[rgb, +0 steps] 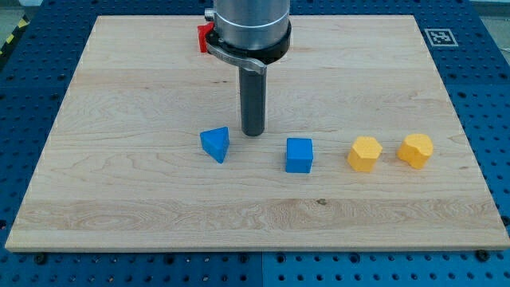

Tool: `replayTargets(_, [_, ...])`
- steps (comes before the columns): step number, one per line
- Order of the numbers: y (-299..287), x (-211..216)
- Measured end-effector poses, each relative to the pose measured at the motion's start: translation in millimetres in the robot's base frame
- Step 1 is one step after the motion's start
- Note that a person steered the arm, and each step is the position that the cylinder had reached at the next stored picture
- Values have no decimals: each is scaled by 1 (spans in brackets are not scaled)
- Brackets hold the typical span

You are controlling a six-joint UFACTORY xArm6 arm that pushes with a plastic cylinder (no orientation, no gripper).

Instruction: Push your arm to the yellow heart

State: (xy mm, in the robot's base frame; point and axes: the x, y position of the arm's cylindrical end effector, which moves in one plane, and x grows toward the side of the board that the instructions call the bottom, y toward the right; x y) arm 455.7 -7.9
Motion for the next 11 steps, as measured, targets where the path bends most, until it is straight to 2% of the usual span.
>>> replayTargets(1, [20,-7])
replayTargets(3, [143,-11])
replayTargets(4, [176,-10])
replayTargets(8, [198,6])
replayTargets(11, [239,10])
